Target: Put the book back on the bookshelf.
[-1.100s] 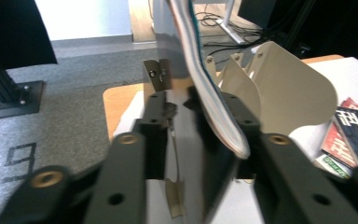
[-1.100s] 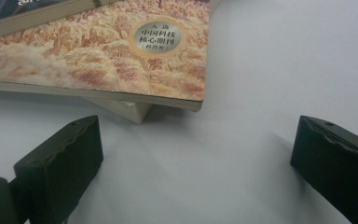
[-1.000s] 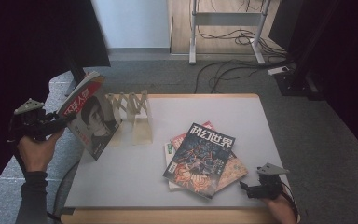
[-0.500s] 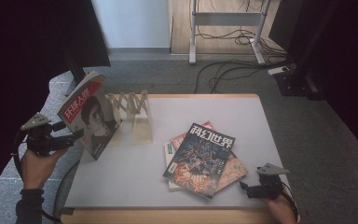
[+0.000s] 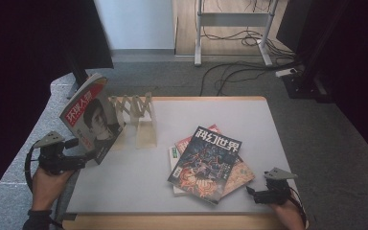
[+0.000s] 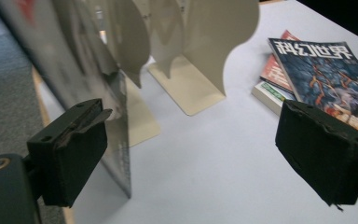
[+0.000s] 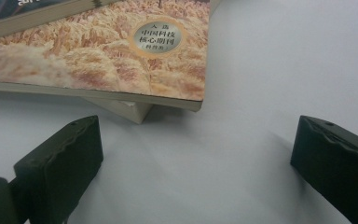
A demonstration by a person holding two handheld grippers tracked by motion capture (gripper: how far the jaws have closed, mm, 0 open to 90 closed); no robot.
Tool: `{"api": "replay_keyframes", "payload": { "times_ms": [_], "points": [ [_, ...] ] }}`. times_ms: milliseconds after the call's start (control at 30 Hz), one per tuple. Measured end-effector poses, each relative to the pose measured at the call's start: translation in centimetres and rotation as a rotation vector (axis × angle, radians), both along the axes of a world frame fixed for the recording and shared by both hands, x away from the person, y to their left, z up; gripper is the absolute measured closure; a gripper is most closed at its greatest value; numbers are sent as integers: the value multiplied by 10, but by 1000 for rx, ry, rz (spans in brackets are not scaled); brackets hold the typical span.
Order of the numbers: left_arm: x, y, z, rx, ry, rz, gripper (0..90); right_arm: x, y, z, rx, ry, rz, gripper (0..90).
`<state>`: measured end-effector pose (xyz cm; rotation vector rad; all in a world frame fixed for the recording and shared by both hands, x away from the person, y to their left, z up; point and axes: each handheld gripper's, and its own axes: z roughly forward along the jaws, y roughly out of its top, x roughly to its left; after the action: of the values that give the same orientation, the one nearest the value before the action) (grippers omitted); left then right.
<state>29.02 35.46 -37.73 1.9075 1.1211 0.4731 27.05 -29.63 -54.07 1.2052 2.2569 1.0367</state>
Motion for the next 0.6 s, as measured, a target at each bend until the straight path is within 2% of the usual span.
{"api": "replay_keyframes", "payload": {
  "times_ms": [167,300,400,600],
  "points": [
    [-3,-12,-4,15,-15,-32,45,0,0,0,0,0,0,14],
    [-4,-27,-9,27,-13,-90,19,0,0,0,0,1,-1,14],
    [-2,-46,-15,68,-7,-140,0,0,0,0,1,1,-1,14],
    [2,-67,-21,52,-4,-198,0,0,0,0,1,2,-1,14]
  ]
}}
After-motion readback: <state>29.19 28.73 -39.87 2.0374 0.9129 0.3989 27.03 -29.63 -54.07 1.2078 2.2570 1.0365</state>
